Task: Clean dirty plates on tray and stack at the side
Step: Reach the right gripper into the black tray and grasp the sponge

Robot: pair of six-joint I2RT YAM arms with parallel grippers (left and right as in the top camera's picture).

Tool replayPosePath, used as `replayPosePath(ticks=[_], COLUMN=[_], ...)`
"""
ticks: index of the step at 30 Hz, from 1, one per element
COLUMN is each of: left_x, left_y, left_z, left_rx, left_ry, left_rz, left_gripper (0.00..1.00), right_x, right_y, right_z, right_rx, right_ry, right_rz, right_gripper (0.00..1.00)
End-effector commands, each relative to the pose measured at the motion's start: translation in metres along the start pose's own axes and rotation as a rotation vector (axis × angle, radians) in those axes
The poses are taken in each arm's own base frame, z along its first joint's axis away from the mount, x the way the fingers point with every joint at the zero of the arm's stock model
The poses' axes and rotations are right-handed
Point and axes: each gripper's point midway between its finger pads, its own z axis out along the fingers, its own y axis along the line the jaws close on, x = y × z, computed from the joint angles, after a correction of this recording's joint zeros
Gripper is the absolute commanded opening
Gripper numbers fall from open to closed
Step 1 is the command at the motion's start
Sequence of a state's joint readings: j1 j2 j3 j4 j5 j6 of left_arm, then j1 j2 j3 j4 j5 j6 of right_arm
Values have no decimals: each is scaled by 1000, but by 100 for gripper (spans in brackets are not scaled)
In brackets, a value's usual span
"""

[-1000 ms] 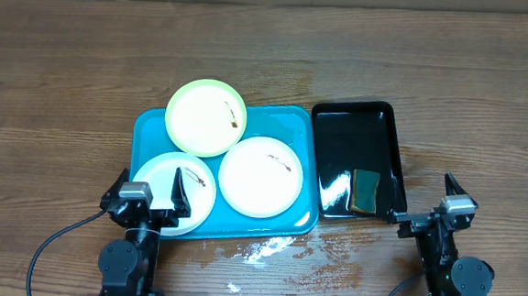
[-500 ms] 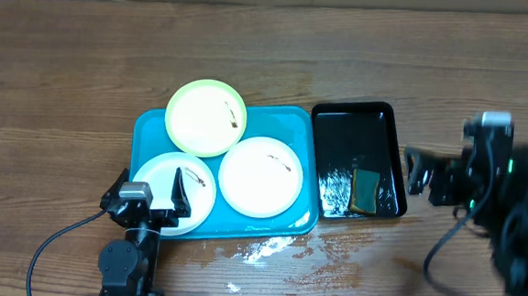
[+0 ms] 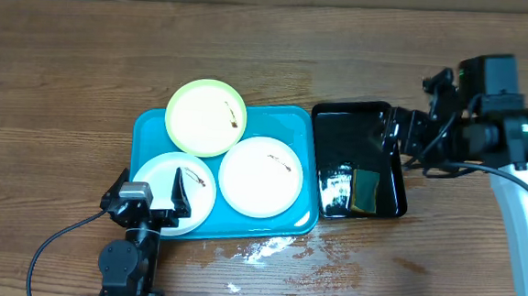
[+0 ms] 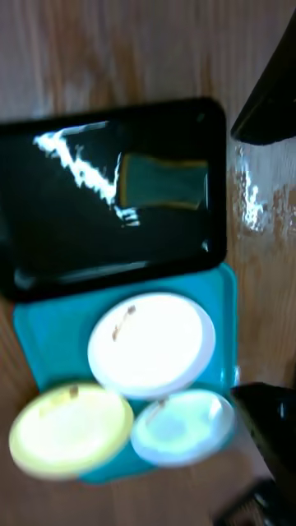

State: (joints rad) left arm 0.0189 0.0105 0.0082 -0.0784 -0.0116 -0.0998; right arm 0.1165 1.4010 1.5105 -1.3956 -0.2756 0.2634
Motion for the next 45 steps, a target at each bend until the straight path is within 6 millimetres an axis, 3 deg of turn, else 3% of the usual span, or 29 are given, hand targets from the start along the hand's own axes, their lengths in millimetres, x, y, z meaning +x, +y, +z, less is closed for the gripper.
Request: replayPosePath(ticks=[1, 7, 11, 15, 19, 20, 23, 25, 33, 40, 42, 45], left_x=[0, 0, 0, 0, 0, 0, 0, 0, 0, 0, 0, 0], left_y=[-3, -3, -3, -3, -3, -3, -3, -3, -3, -3, -3, -3], left_z=[0, 0, 0, 0, 0, 0, 0, 0, 0, 0, 0, 0], left_rx=[17, 17, 17, 17, 17, 17, 17, 17, 17, 17, 17, 17], left_ry=[-3, -2, -2, -2, -2, -3, -2, -3, -2, -2, -2, -2], left_rz=[19, 19, 19, 19, 19, 19, 19, 19, 19, 19, 19, 19], left_gripper=[100, 100, 100, 100, 100, 100, 100, 100, 100, 100, 100, 100], right_x=[9, 18, 16, 16, 13, 14, 16, 16, 25, 29, 31, 29], right_y=[-28, -45, -52, -71, -69, -70, -79, -81, -88, -86, -84, -83], right_z=[21, 106, 133, 151, 167, 169, 179, 184, 196, 209, 210, 210], right_rx=[181, 189, 162, 227, 232, 241, 321, 334, 354, 300, 287, 282], right_ry=[-11, -47, -97, -126, -123, -119, -110, -106, -61, -81, -73, -78], right_rz=[118, 52, 42, 43, 19, 15, -8, -12, -9, -11, -11, -30], right_gripper=[90, 100, 98, 73, 46, 46, 61, 64, 64, 52, 64, 70])
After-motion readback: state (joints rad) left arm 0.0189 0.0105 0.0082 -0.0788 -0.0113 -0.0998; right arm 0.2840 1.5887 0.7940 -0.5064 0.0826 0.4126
